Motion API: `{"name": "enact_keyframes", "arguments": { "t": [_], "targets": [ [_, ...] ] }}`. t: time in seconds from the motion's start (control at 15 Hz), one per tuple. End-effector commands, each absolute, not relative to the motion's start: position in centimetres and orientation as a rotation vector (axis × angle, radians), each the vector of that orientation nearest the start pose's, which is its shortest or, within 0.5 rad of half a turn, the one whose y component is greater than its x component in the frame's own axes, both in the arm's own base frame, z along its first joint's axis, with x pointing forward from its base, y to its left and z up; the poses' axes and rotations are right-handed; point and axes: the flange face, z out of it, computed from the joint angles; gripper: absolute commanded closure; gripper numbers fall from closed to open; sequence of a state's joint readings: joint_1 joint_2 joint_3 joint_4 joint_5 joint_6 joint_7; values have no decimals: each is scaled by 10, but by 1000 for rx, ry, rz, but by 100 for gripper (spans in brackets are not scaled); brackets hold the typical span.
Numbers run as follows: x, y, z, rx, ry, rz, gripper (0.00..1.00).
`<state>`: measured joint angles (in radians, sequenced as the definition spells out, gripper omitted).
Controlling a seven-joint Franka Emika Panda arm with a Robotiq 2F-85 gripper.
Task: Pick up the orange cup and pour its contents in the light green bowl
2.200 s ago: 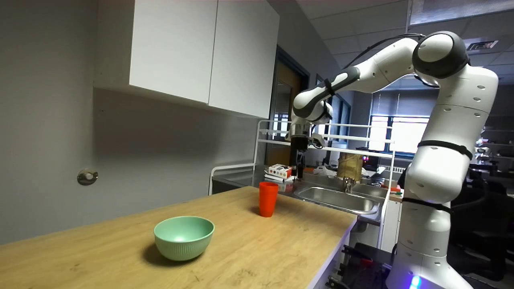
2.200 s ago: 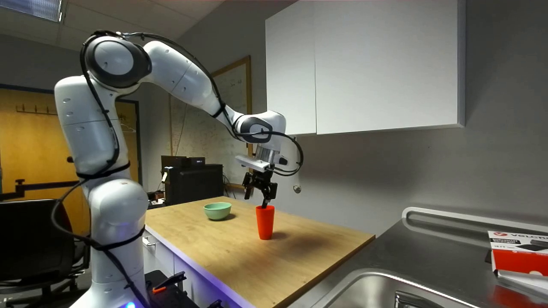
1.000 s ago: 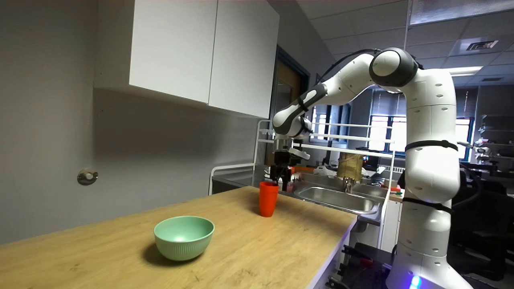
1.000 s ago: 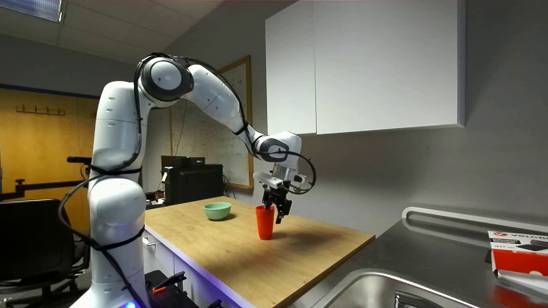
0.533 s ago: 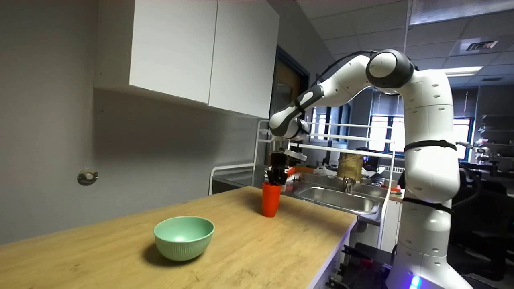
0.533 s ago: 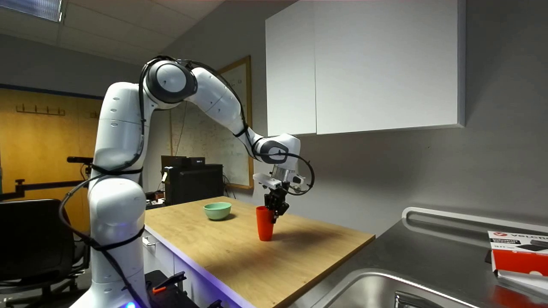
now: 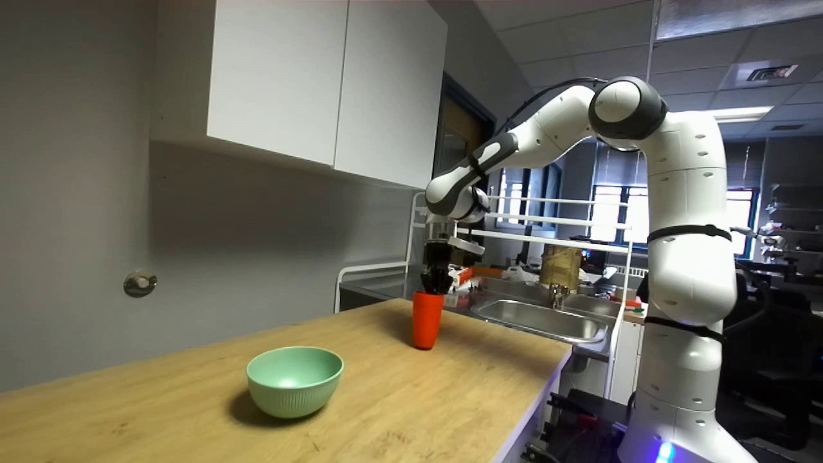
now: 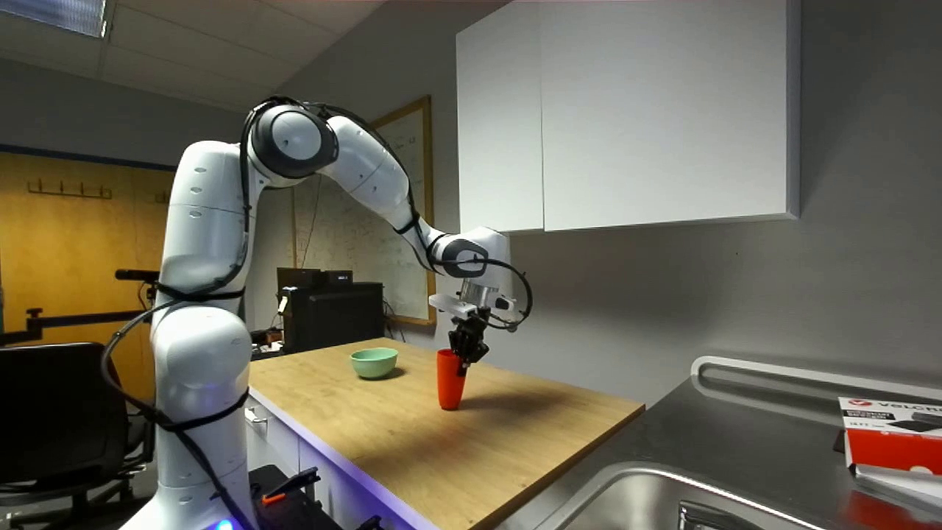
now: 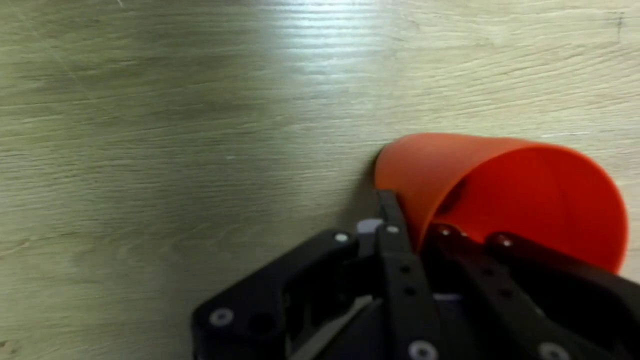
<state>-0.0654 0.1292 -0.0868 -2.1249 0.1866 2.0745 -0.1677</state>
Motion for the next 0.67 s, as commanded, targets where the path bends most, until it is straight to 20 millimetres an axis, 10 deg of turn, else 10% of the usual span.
{"name": "enact_keyframes", "arguments": {
  "t": [0.0,0.6],
  "targets": [
    [538,-48,360,-3019,126,197,99],
    [540,60,407,-3243,-36,94,99]
  ]
}}
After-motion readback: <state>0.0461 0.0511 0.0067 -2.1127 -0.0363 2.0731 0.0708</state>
